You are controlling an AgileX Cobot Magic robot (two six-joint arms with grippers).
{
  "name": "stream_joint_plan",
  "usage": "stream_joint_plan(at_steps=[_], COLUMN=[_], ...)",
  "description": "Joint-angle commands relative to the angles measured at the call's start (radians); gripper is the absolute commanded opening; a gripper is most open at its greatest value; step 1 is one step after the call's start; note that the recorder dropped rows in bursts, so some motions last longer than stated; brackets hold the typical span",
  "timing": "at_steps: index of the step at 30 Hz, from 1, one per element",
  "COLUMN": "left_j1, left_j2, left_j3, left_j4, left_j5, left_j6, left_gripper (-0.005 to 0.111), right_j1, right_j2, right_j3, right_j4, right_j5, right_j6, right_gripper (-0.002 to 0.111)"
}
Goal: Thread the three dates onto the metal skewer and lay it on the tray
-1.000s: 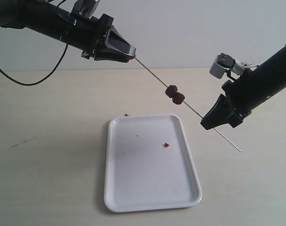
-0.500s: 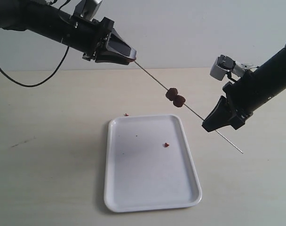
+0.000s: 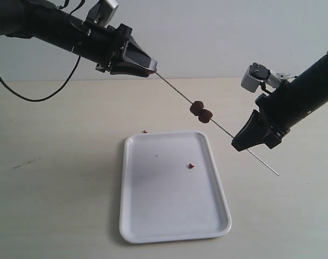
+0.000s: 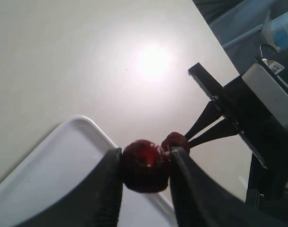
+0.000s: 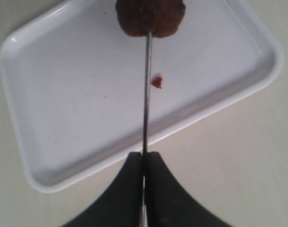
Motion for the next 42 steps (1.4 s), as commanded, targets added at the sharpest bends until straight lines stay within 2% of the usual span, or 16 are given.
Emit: stream_joint_plan(at_steps=[1, 16, 36, 42], left_j1=[-0.011, -0.032, -0.057, -0.098], left_j2=[-0.005, -0.005, -0.005, -0.005], left_j3=[0.002, 0.002, 0.002, 0.002], left_j4=[-0.017, -0.055, -0.064, -0.061], left_j5=[0.001, 0.001, 0.001, 0.001], left_j6=[0.007, 0.013, 0.03, 0.033], left_gripper=[0.034, 0.034, 0.034, 0.034], right_j1=[0.001, 0.003, 0.01, 0.01], right_j2=[-0.011, -0.011, -0.011, -0.011], right_j3=[0.002, 0.002, 0.002, 0.002], right_j4=[0.043, 0.16, 0.221, 0.27], right_j5=[0.014, 0.017, 0.015, 0.018], right_j6=[-0.014, -0.041, -0.067, -0.091], right_gripper=[0.0, 0.0, 0.0, 0.0])
